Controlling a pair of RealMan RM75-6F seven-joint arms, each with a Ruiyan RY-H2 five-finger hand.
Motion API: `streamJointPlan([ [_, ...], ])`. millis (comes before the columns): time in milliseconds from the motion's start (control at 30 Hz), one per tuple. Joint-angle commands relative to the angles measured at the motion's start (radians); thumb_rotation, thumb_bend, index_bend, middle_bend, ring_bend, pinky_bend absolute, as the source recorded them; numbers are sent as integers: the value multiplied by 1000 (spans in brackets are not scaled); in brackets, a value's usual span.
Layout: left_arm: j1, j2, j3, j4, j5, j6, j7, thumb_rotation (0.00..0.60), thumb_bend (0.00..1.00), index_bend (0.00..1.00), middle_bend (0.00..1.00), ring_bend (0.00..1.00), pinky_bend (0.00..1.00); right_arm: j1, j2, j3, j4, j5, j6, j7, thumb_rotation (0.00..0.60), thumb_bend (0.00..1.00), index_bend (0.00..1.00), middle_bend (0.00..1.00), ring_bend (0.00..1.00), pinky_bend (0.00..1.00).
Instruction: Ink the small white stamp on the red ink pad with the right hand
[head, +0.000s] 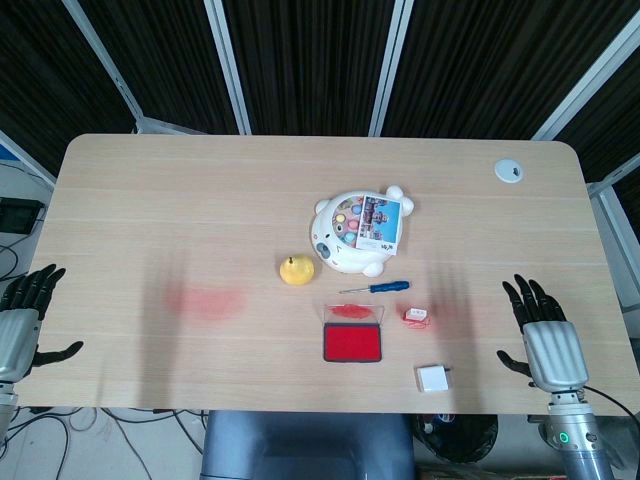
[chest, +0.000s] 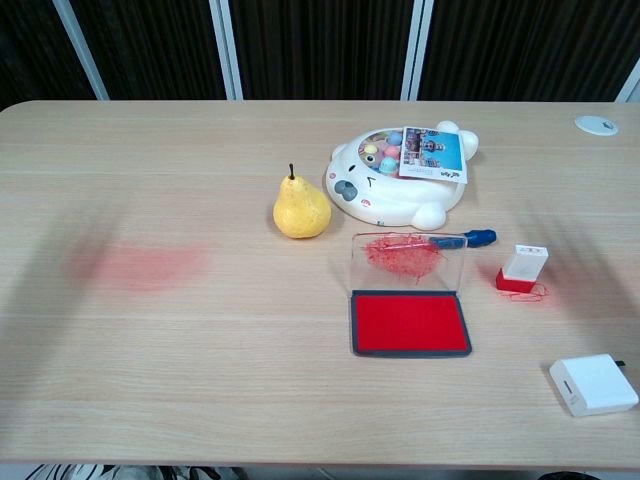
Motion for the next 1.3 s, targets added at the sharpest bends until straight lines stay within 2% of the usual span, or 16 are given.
streamJointPlan([
  [33, -1, 1, 0, 0, 1, -2, -3, 600, 0, 0, 0, 0, 0, 0, 1, -1, -9, 0, -8, 2, 600, 111, 0, 0, 0, 182],
  [400, -4, 1, -5, 10, 5, -2, -24, 600, 0, 0, 0, 0, 0, 29, -6, 8, -115, -14, -57, -56, 600, 132, 2, 6, 0, 185],
  [633, -8, 6, -8, 16, -2, -11, -31, 600, 0, 0, 0, 0, 0, 106, -72, 54, -167, 71, -174, -191, 600, 202, 136, 149, 94, 223],
  [967, -13, 10, -13, 19, -8, -18, -38, 600, 0, 0, 0, 0, 0, 207, -237, 123, -94, 244, -287, -329, 600, 215, 265, 262, 182, 237],
  [1300, -17, 17, -10, 15, -8, -32, -51, 600, 0, 0, 0, 0, 0, 262, -335, 167, -21, 374, -323, -389, 600, 268, 299, 284, 200, 245],
])
